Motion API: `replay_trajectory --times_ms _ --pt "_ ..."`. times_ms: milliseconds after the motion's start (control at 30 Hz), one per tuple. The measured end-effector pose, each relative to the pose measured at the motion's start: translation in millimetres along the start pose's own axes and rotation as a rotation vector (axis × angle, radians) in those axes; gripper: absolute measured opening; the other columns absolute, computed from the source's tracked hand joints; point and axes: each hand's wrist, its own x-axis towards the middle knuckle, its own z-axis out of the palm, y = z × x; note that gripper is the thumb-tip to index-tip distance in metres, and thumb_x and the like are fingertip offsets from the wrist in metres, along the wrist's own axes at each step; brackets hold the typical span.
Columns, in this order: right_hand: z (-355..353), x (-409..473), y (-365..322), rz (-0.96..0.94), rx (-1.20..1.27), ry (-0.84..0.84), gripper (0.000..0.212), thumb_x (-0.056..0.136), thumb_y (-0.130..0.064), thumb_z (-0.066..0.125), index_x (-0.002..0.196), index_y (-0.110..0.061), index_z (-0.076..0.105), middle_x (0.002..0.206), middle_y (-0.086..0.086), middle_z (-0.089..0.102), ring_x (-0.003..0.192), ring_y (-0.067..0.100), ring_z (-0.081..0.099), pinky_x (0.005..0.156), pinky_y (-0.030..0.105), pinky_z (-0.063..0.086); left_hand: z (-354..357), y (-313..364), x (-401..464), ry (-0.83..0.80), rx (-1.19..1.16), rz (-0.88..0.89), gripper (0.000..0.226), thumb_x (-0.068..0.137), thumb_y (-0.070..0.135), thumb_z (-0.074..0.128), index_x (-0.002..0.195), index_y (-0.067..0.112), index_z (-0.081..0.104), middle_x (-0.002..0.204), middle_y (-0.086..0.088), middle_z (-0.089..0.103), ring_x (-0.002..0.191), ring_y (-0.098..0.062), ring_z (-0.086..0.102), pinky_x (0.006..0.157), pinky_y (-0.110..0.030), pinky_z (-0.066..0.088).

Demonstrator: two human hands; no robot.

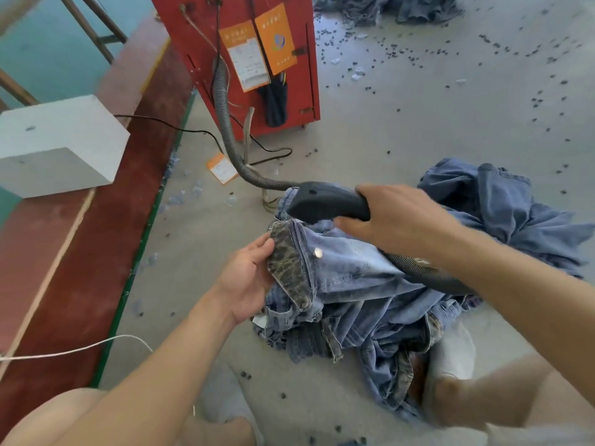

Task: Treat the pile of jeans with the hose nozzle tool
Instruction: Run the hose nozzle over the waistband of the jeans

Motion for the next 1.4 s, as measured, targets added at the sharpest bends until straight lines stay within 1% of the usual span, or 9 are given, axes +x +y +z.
replay_trajectory --times_ms 167,300,433,600,767,900,1133,1267,1400 --pt "-1.0 -8.8 4.0 -0.026 -0.056 -0.2 0.042 0.076 -0.076 0.05 0.084 -0.036 0.059 0.066 -0.011 0.063 0.058 0.006 0.058 0.054 0.031 0.046 -1.2 1.9 -0.2 -0.007 -0.016 -0.004 0.039 0.11 0.014 0.035 0.14 0.009 0.06 0.128 -0.015 0.071 0.104 -0.024 0.072 0.081 -0.036 0.062" --pt "11.4 0.1 -7.8 0.005 -0.029 -0.017 0.032 0.091 -0.067 0.055 0.093 -0.034 0.053 0.074 -0.013 0.06 0.063 0.009 0.057 0.055 0.031 0.045 -0.5 -1.8 0.7 -0.008 0.069 -0.061 0.038 0.109 0.025 0.042 0.14 0.013 0.061 0.134 -0.016 0.067 0.12 -0.034 0.067 0.098 -0.049 0.057" --pt "-4.2 -3.4 8.3 0.007 0.032 -0.021 0.033 0.088 -0.069 0.058 0.079 -0.039 0.05 0.066 -0.013 0.06 0.061 0.01 0.059 0.059 0.036 0.052 -0.4 -2.7 0.9 0.053 0.501 -0.034 0.065 0.074 0.049 0.09 0.125 0.016 0.067 0.119 -0.008 0.076 0.114 -0.029 0.071 0.1 -0.05 0.055" --pt "-5.7 -14.4 18.9 -0.041 0.027 -0.093 0.031 0.085 -0.069 0.059 0.077 -0.04 0.053 0.065 -0.021 0.063 0.054 0.005 0.057 0.054 0.03 0.043 -15.4 -16.8 5.8 0.28 0.935 0.063 0.006 0.094 0.026 0.076 0.099 0.03 0.075 0.091 0.014 0.079 0.091 -0.012 0.074 0.08 -0.029 0.057" --pt "-11.0 -23.3 24.3 -0.114 -0.039 -0.192 0.035 0.079 -0.076 0.052 0.085 -0.042 0.054 0.079 -0.036 0.06 0.066 -0.003 0.058 0.052 0.029 0.043 -10.7 -8.2 6.9 0.176 0.423 -0.096 0.027 0.107 0.032 0.053 0.118 0.014 0.069 0.11 -0.006 0.079 0.101 -0.024 0.076 0.094 -0.042 0.056" --pt "-7.9 -27.6 21.6 -0.163 -0.19 -0.227 0.034 0.079 -0.081 0.046 0.082 -0.048 0.045 0.07 -0.014 0.058 0.06 0.003 0.052 0.055 0.031 0.042 -2.2 0.7 5.0 0.08 0.153 -0.142 0.042 0.11 0.037 0.044 0.129 0.006 0.065 0.123 -0.018 0.073 0.111 -0.034 0.072 0.084 -0.046 0.063" --pt "-2.0 -19.0 4.4 -0.127 -0.016 -0.044 0.039 0.081 -0.079 0.047 0.085 -0.04 0.05 0.065 -0.015 0.061 0.056 0.002 0.058 0.054 0.03 0.05 1.2 -0.6 4.1 0.031 0.165 -0.133 0.028 0.109 0.025 0.048 0.114 0.006 0.068 0.1 -0.015 0.077 0.084 -0.027 0.074 0.074 -0.04 0.061" --pt "-27.9 -7.8 32.3 0.067 0.081 0.055 0.033 0.082 -0.07 0.058 0.082 -0.037 0.055 0.054 -0.013 0.06 0.047 0.002 0.059 0.049 0.026 0.04 -1.3 -5.2 0.8 0.05 0.381 0.011 0.024 0.104 0.004 0.054 0.118 0.015 0.071 0.118 -0.012 0.076 0.105 -0.03 0.073 0.082 -0.037 0.061" --pt "-33.2 -4.4 48.5 0.114 0.066 0.015 0.035 0.08 -0.069 0.059 0.08 -0.035 0.057 0.053 -0.01 0.058 0.056 -0.005 0.059 0.048 0.027 0.034 -4.0 -1.6 -9.7 -0.154 -0.037 -0.093 0.037 0.098 0.027 0.047 0.121 0.014 0.073 0.119 -0.017 0.07 0.102 -0.034 0.069 0.089 -0.049 0.058"
